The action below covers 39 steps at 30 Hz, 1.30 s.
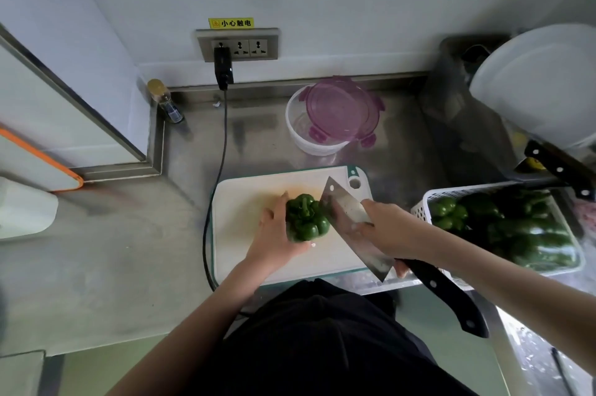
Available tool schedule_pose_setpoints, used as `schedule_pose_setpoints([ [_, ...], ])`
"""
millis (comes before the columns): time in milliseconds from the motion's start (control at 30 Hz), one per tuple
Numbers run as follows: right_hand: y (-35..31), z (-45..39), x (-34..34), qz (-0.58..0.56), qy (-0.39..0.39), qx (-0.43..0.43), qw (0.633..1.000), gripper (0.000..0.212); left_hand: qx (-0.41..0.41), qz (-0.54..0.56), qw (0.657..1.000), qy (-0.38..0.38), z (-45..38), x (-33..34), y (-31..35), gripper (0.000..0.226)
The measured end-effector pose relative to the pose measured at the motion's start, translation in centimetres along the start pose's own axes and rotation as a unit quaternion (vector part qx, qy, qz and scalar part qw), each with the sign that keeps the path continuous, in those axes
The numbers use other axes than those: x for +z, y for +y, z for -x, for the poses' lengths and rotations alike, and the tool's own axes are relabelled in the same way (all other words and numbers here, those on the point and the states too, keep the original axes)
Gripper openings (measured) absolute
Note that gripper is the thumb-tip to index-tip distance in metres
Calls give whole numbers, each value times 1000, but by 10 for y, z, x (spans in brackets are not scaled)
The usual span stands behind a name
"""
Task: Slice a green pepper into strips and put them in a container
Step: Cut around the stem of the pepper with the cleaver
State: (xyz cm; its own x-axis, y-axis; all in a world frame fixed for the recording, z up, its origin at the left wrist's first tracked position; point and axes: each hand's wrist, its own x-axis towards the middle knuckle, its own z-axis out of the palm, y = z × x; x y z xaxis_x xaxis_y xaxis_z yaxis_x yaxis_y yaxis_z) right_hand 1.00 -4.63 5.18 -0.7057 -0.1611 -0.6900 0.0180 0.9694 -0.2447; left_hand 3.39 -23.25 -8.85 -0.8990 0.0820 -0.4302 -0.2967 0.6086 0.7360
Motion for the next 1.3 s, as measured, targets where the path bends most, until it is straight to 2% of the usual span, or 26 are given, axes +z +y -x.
schedule_pose_setpoints([
  [233, -10, -5, -1, 21, -4, 4, 1000, 10, 23, 14, 1000, -5, -8, -2, -4, 101],
  [367, -21, -6, -7, 43, 5, -1, 999, 29, 29, 44, 999, 7, -12, -1, -3, 95],
  [500, -27, -10, -9, 114, 1, -25, 993, 27, 22, 64, 997, 27, -13, 5, 0, 87],
  [733, -28, -23, -9, 107, -7, -42, 993, 19, 10, 70, 996, 51, -13, 9, 1, 83],
  [1300, -24, -49, -22, 99, -73, -48, 991, 25, 22, 74, 996, 53, -15, 8, -3, 84],
])
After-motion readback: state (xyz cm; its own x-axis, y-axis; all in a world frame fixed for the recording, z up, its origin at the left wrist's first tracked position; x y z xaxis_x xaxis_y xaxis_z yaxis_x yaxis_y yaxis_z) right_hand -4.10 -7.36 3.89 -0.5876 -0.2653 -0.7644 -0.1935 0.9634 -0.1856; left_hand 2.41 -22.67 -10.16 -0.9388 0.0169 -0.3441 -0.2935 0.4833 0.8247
